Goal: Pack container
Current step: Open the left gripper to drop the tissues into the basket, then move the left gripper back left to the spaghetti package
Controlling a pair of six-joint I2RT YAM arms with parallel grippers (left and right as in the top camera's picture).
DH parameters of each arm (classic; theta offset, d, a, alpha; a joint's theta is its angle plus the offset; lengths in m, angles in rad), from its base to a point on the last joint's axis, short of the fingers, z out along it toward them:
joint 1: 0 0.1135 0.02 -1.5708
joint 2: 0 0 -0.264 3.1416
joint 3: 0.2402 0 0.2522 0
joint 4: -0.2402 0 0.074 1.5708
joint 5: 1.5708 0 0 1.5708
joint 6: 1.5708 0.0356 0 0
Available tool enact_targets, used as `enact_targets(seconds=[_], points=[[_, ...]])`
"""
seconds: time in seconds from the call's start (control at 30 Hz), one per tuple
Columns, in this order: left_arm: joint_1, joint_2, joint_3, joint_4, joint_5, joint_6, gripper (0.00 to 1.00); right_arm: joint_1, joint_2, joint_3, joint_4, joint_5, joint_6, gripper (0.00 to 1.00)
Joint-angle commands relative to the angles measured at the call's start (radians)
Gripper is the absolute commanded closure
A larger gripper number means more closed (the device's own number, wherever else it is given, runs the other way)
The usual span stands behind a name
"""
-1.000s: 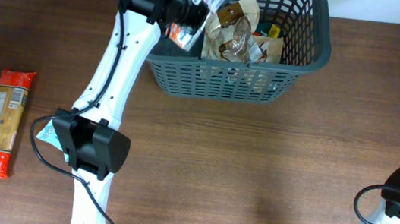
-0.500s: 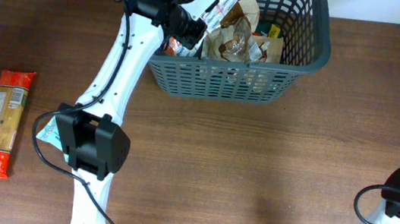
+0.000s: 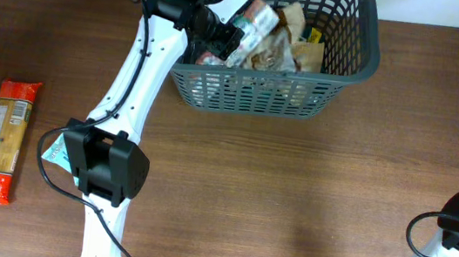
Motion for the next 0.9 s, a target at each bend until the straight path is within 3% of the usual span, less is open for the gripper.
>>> enact_targets(seconds=[0.0,0.27,0.33,0.4,0.43,0.57,0.7,0.87], points=[[0.003,-0.028,0.001,0.016,0.01,0.01,0.26,-0.001,-0.031,0.014,0.0,0.012,0.003,0.01],[0.003,-0.033,0.08,0.094,-0.103,0.008,0.26,-0.001,-0.031,0.014,0.0,0.012,0.003,0.01],[0.003,-0.037,0.14,0.115,-0.193,0.008,0.15,-0.001,-0.031,0.014,0.0,0.012,0.003,0.01],[0.005,-0.04,0.207,0.13,-0.29,0.008,0.13,-0.001,-0.031,0.014,0.0,0.012,0.003,0.01],[0.006,-0.041,0.242,0.133,-0.336,0.008,0.07,-0.001,-0.031,0.014,0.0,0.012,0.003,0.01],[0.023,-0.043,0.409,0.128,-0.544,-0.004,0.07,-0.001,-0.031,0.014,0.0,0.012,0.003,0.01],[0.07,-0.064,0.527,0.061,-0.69,-0.073,0.06,-0.001,-0.031,0.014,0.0,0.012,0.003,0.01],[0.187,-0.134,0.582,-0.134,-0.678,-0.213,0.07,-0.001,-0.031,0.014,0.0,0.012,0.003,0.01]])
